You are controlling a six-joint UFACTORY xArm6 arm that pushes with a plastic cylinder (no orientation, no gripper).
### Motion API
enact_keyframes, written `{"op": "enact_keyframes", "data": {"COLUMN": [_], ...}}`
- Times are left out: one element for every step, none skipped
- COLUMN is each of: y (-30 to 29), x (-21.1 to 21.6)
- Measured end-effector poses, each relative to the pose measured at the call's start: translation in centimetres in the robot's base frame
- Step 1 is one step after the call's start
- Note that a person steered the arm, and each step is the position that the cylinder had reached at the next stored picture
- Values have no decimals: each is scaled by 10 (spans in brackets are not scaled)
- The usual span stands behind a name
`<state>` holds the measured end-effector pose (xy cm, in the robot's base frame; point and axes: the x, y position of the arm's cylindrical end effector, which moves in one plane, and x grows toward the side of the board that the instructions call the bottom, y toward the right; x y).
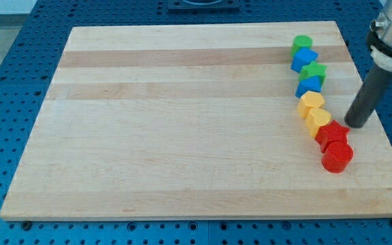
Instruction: Adjust the red blocks and yellow blocks in a vertical line
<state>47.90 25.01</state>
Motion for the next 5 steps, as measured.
{"op": "enact_keyframes", "data": {"y": [0, -11, -20, -22, -14], "x": [16, 23, 29, 32, 33]}}
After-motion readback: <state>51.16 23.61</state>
